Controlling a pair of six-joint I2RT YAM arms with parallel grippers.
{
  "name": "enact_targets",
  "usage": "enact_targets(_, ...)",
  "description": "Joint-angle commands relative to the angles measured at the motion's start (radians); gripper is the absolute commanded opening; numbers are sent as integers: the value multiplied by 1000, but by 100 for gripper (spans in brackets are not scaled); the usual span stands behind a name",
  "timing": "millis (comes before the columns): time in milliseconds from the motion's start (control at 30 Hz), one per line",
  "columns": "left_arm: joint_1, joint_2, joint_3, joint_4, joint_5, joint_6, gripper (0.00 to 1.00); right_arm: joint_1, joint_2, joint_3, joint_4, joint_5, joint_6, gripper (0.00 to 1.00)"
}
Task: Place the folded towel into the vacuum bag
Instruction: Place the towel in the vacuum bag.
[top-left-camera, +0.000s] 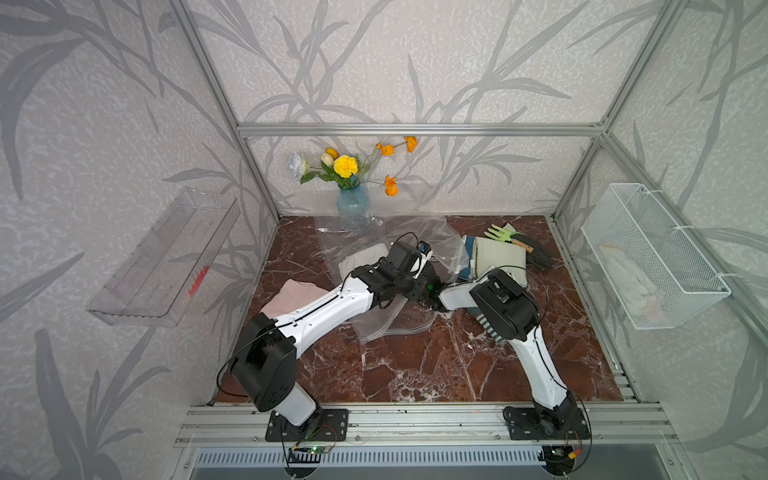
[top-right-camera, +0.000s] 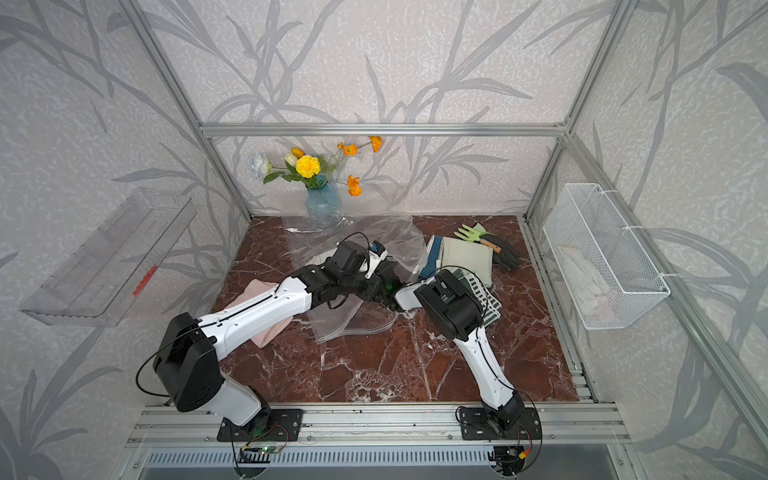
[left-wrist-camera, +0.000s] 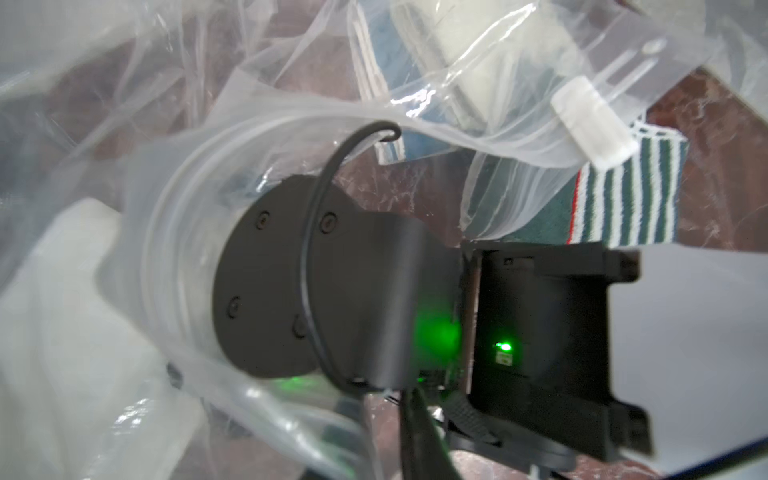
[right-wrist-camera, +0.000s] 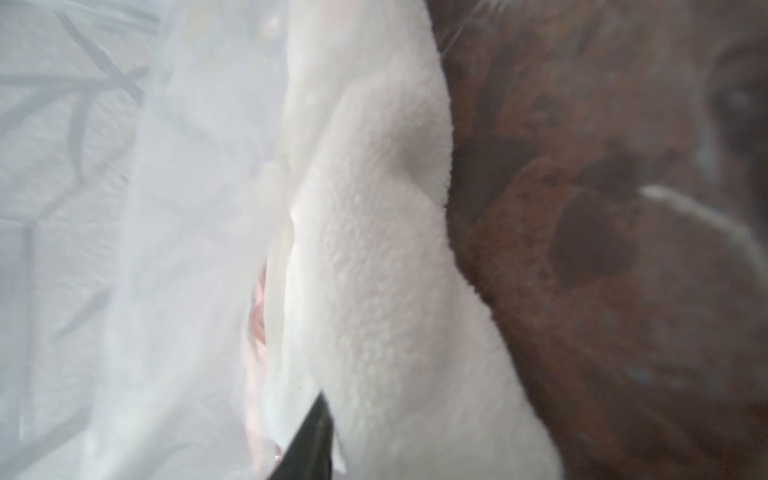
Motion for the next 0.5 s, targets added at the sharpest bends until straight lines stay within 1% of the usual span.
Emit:
enact_targets(0, -28, -64, -46, 4, 103, -43, 37, 11, -108, -133, -42, 5, 13, 54)
enact_targets(33, -25, -82, -69, 23, 101, -65, 41, 11, -151, -185, -43, 3, 13, 60)
enact_targets(133, -17, -133, -126, 78, 101, -122, 54, 20, -265, -331, -67, 13, -21, 69)
enact_targets(233, -7, -178, -157, 100, 103, -174, 62, 23, -355, -465, -113, 18, -41, 72)
enact_targets(300, 6, -218, -169, 99, 85, -211, 64, 24, -422, -555, -109, 7, -35, 72)
enact_targets(333, 17, -242, -178, 103, 72, -230, 64, 25, -469, -594, -139, 6, -41, 71)
enact_targets(367, 31, -266, -185, 108, 64, -246, 64, 25, -518, -626, -190, 9, -54, 71)
enact_targets(400, 53, -290, -193, 113, 53, -272, 64, 25, -580, -646, -282, 11, -87, 70)
enact_targets(467, 105, -324, -194, 107, 22, -336, 64, 25, -719, -654, -531, 38, -179, 69)
